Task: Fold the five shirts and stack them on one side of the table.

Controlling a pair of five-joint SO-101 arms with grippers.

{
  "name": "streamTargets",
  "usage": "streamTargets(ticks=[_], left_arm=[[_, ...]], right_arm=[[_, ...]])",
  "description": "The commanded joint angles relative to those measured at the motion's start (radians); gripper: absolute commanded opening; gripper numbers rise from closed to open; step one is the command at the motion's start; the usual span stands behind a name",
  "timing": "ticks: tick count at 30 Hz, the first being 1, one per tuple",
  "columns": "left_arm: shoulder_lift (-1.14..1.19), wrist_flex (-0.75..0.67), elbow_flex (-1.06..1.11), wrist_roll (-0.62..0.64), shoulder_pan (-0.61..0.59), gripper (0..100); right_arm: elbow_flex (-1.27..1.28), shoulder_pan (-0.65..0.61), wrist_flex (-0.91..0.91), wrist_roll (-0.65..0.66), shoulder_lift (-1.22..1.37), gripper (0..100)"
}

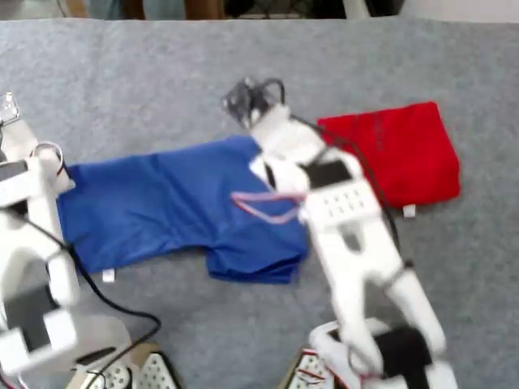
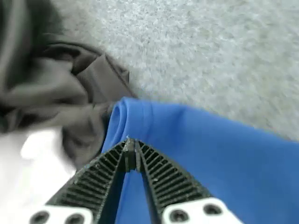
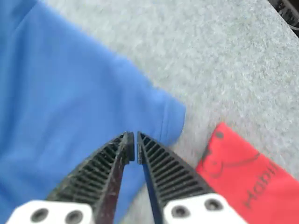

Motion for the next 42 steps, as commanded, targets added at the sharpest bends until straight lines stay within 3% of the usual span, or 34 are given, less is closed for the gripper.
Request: streamTargets(ticks=[1, 7, 17, 21, 24, 30, 37, 42], left_arm=[[0.132, -0.069, -0.124, 0.008, 0.005, 3], [0.344, -0.101, -0.26, 0.008, 0.001, 3], [0.439, -0.1, -0.375, 0.008, -0.058, 3], [0.437, -0.091, -0.369, -0.018, -0.058, 3], [0.436, -0.008, -0.401, -0.08, -0.05, 3], [0.304, 0.176, -0.483, -0.084, -0.021, 3], [0.103, 0.226, -0.473, -0.092, 0.021, 3], [0.195, 0.124, -0.449, -0.092, 0.022, 3]], right_arm=[[-0.251, 0.014, -0.026, -0.029, 0.239, 2.1], [-0.558, 0.107, -0.009, -0.029, 0.639, 2.1], [-1.098, 0.249, 0.241, 0.046, 1.069, 2.1], [-1.314, 0.235, 0.405, 0.071, 1.152, 1.4], [-1.468, 0.224, 0.543, 0.097, 1.165, 1.4], [-1.767, 0.212, 0.758, 0.126, 1.167, 1.4], [-1.807, 0.097, 0.787, 0.12, 1.185, 1.4], [-1.804, 0.077, 0.72, 0.117, 1.296, 1.4]])
